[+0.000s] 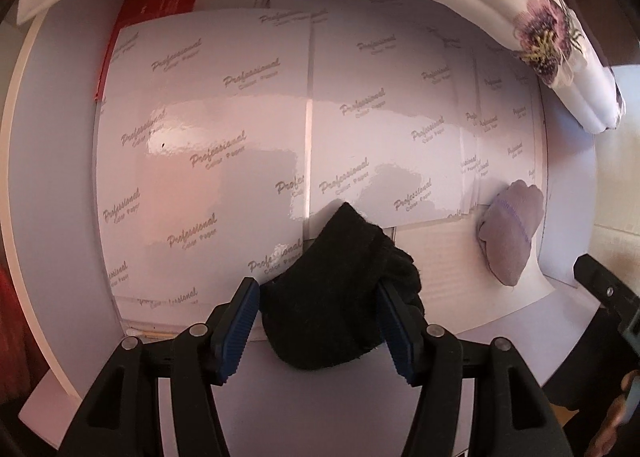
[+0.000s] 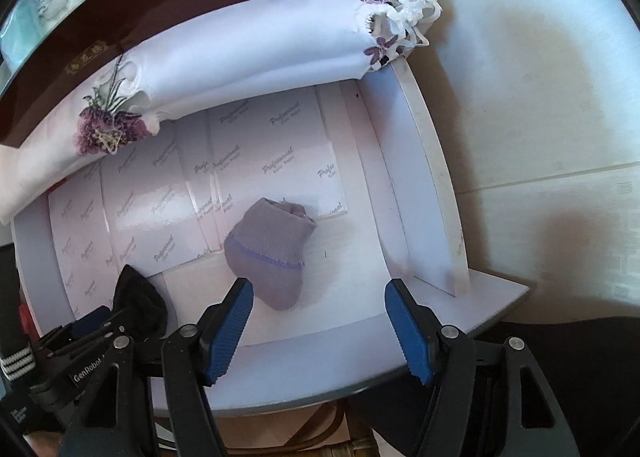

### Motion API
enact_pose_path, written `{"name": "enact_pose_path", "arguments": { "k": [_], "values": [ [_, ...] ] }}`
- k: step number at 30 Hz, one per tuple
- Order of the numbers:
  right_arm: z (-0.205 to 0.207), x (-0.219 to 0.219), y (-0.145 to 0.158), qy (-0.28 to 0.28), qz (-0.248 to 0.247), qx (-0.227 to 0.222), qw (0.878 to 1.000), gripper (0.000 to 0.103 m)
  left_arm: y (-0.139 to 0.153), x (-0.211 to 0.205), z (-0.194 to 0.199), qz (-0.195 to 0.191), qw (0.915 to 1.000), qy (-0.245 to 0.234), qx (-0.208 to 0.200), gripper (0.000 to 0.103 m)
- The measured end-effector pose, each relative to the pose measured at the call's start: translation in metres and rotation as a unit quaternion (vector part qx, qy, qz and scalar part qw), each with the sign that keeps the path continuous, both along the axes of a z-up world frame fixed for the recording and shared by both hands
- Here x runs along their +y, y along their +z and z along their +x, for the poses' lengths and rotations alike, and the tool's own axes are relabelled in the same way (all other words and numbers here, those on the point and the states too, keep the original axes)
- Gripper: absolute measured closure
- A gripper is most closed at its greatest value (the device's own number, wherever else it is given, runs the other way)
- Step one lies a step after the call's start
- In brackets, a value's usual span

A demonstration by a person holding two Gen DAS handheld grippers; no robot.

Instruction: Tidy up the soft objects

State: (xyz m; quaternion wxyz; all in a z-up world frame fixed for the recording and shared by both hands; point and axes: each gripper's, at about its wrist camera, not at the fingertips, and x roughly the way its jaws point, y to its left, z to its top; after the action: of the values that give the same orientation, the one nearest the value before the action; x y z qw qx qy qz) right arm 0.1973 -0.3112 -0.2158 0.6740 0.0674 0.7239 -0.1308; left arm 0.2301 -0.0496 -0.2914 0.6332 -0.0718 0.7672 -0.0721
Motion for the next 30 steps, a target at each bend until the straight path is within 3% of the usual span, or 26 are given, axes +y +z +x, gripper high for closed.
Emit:
{"name": "enact_pose_path", "arguments": {
  "k": [7,16,30],
  "values": [
    [0.006,0.004,0.001,-0.012,0.024,-0.003,1.000,0.033,-0.006,0.006,-0.005,0.002,1.0000,-0.004,0.000,0.042],
    [0.008,0.000,-0.031,-0.049,0.069,0.003,0.996,0.031,-0.002,0.005,0.001,0.003,0.9999,-0.011,-0.003,0.041],
    [0.020,0.005,-0.087,-0.044,0.115,0.030,0.992,0.032,-0.004,-0.006,0.001,0.009,0.9998,-0.019,-0.006,0.041]
  ]
}}
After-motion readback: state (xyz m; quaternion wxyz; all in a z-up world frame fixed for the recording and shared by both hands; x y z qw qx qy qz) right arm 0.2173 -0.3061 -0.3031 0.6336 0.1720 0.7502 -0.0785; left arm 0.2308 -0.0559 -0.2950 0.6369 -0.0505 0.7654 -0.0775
